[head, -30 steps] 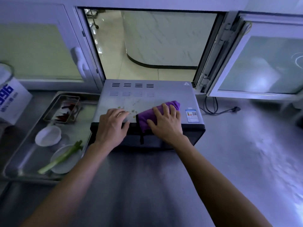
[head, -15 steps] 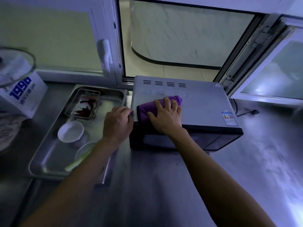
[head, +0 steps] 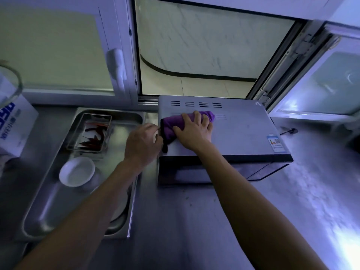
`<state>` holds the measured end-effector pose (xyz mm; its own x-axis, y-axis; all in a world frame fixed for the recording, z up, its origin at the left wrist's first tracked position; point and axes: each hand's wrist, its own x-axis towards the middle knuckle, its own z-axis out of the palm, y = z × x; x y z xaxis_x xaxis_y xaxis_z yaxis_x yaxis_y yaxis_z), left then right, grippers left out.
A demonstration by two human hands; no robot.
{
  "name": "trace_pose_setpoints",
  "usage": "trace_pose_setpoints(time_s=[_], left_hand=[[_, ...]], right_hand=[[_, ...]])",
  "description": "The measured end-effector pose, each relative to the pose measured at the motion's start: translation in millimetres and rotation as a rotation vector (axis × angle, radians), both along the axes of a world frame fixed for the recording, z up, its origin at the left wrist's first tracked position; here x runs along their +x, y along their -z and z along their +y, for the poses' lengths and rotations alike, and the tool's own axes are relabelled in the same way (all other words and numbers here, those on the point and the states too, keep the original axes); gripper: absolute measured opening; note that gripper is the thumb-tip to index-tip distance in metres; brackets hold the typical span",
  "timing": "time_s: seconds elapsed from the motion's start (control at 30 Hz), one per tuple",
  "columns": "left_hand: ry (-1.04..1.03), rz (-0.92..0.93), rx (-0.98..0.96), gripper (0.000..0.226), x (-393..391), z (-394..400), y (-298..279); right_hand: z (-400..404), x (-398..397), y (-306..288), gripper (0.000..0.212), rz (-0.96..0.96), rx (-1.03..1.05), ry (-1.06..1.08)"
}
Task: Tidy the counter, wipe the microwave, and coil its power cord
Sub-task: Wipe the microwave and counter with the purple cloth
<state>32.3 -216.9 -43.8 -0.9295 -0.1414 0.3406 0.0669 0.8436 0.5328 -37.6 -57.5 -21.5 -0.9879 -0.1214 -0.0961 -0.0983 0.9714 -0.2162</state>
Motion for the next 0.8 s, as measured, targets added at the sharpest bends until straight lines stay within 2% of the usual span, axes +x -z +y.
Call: trace_pose_setpoints(time_s=[0.6, 0.8], left_hand=[[0.021, -0.064, 0.027, 0.044, -83, -18, 5], [0.013, -0.058, 0.005, 0.032, -76, -17, 7]], right_hand=[[-36, -106, 4, 0.066, 0.055, -0.062, 0.048], [-29, -113, 5, 0.061, 0.072, -0.096, 0.001]])
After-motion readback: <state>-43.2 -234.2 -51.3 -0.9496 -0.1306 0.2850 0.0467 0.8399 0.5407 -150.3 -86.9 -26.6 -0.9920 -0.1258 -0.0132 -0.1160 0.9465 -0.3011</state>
